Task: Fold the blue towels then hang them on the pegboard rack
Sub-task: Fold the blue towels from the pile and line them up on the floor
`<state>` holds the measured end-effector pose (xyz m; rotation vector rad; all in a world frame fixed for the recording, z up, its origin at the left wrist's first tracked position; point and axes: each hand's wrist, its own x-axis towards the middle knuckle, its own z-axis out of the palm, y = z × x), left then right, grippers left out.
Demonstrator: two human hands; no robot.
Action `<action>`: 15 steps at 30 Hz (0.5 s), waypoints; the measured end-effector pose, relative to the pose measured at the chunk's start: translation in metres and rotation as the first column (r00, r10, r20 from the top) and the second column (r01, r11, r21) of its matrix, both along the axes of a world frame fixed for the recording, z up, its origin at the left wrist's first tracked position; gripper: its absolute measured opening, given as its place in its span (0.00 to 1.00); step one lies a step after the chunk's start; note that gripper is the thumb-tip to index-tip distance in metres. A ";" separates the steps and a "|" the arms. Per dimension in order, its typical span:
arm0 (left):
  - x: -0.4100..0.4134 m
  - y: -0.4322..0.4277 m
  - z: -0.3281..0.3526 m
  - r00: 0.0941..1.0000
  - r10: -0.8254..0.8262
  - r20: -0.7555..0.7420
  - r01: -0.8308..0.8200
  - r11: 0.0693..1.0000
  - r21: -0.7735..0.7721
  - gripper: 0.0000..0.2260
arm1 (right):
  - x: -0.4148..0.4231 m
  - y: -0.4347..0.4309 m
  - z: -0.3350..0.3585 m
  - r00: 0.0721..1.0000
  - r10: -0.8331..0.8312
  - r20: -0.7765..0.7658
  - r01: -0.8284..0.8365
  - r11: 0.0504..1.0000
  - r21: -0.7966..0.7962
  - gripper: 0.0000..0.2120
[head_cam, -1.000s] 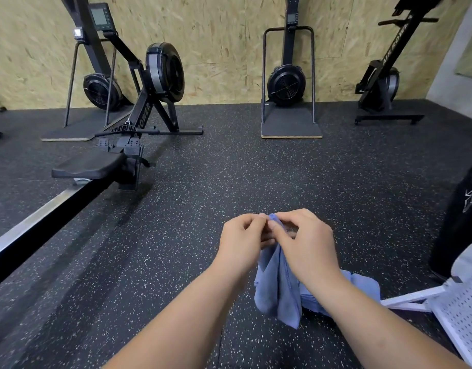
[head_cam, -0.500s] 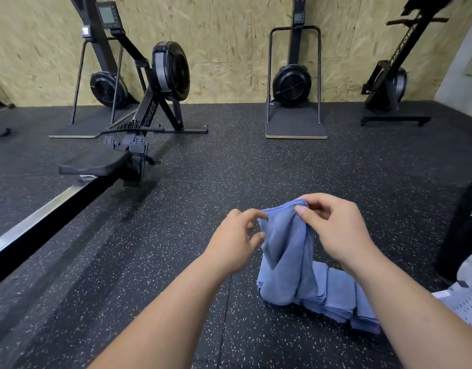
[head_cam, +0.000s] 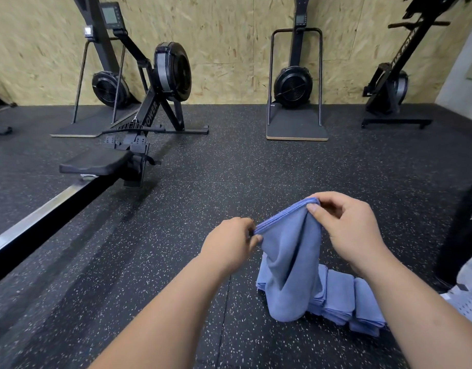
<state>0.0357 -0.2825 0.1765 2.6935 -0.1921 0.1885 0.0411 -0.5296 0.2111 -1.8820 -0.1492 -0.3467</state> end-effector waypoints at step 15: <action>0.002 0.019 0.021 0.972 -0.017 0.236 0.044 0.993 -0.110 0.08 | 0.012 -0.015 -0.025 0.977 -0.206 -0.048 0.151 0.837 -0.526 0.07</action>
